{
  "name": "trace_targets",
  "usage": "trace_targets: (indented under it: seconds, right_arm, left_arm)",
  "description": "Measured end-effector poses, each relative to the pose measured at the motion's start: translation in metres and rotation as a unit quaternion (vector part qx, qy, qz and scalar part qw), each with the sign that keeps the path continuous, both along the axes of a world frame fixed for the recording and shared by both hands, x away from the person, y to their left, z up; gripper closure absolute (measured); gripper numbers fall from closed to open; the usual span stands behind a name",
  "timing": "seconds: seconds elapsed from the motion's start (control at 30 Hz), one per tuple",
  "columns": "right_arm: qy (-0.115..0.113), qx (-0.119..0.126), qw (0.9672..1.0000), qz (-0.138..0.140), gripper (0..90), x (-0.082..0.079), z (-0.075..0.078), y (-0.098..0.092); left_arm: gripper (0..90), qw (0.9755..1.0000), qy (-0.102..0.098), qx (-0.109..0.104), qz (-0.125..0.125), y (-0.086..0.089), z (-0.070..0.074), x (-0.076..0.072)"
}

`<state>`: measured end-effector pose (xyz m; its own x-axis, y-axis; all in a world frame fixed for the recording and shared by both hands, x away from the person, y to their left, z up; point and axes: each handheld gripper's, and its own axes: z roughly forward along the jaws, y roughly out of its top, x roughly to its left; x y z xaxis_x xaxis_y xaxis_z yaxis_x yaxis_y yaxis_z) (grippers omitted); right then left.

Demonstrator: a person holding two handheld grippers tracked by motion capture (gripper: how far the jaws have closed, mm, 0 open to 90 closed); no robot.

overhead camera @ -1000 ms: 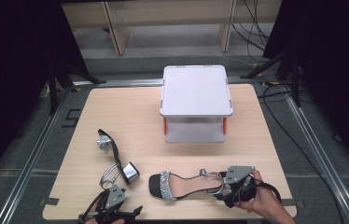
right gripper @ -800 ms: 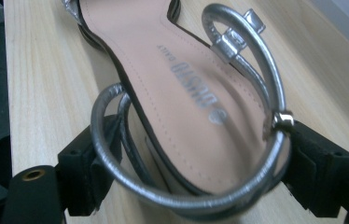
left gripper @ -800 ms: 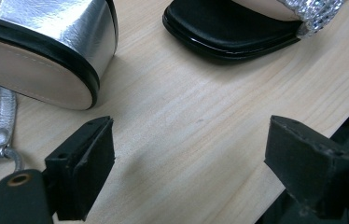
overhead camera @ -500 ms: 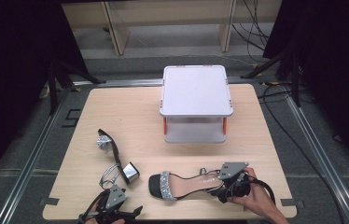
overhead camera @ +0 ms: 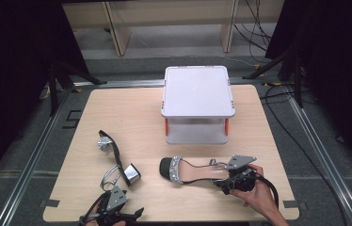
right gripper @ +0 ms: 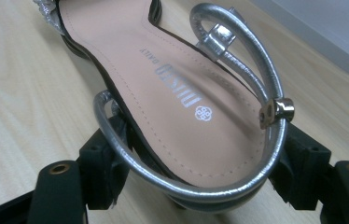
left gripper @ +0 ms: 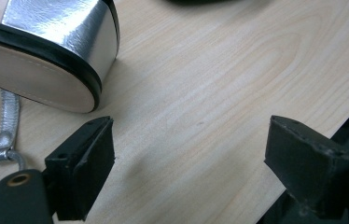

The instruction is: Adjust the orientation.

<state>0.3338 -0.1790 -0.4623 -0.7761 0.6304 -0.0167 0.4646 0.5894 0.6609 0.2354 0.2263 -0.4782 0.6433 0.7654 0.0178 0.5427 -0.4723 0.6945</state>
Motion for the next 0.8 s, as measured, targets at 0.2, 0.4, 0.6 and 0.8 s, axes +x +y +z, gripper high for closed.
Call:
trace_targets:
  seconds: [0.2, 0.4, 0.6, 0.8]
  right_arm:
    - [0.037, 0.015, 0.999, -0.022, 22.4, -0.021, 0.007, 0.005]
    - [0.076, 0.038, 0.9964, 0.004, 22.9, -0.05, 0.018, 0.004]
    - [-0.006, 0.048, 0.9988, -0.009, 23.4, -0.059, 0.054, 0.003]
    - [-0.001, 0.013, 0.9996, 0.027, 24.8, -0.029, 0.053, 0.04]
  left_arm:
    - [15.2, 1.0, -0.001, -0.002, 0.003, 0.001, 0.0, 0.0]
    - [15.2, 1.0, -0.001, 0.0, 0.003, 0.002, 0.0, 0.0]
    - [15.2, 1.0, 0.001, 0.001, 0.005, 0.002, -0.002, 0.002]
    - [15.2, 1.0, 0.002, 0.001, 0.006, 0.002, -0.002, 0.003]
